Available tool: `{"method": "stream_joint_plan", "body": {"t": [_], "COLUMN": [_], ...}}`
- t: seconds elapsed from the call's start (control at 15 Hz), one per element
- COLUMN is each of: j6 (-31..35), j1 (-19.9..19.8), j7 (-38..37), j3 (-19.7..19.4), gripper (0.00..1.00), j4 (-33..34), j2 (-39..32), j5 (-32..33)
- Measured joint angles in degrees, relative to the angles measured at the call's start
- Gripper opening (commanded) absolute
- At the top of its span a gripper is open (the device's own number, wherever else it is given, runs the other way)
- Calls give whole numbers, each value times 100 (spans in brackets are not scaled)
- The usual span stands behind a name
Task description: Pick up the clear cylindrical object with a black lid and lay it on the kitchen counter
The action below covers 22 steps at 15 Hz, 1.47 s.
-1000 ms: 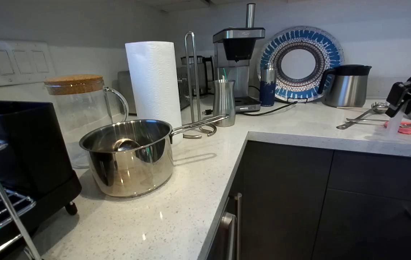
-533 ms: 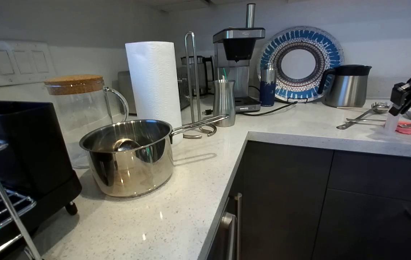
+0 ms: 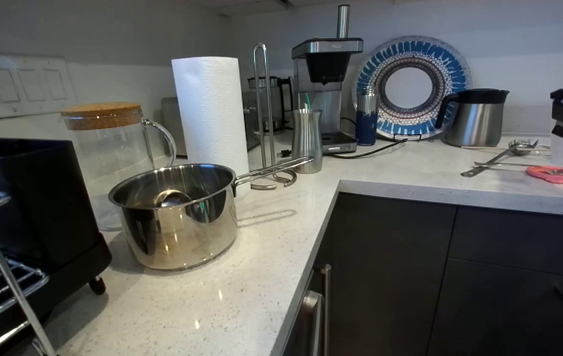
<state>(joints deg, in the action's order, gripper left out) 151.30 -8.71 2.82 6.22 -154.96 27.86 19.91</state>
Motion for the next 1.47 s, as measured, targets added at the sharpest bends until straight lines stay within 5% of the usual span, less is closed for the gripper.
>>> {"method": "stream_joint_plan", "body": {"t": [0.2, 0.27, 0.8, 0.87, 1.0, 1.47], "j6": [-1126, -1432, -1511, -1511, -1510, -2030], "j1": [138, 183, 265, 266, 270, 264], "j7": [102, 107, 76, 76, 75, -166], "j3": [339, 446, 364, 364, 364, 1000], "gripper": [5, 21, 21, 5, 5, 5], "j4": [361, 501, 573, 573, 592, 1830], "j2": [492, 548, 524, 524, 510, -931], "j5": [358, 530, 557, 557, 583, 1534]}}
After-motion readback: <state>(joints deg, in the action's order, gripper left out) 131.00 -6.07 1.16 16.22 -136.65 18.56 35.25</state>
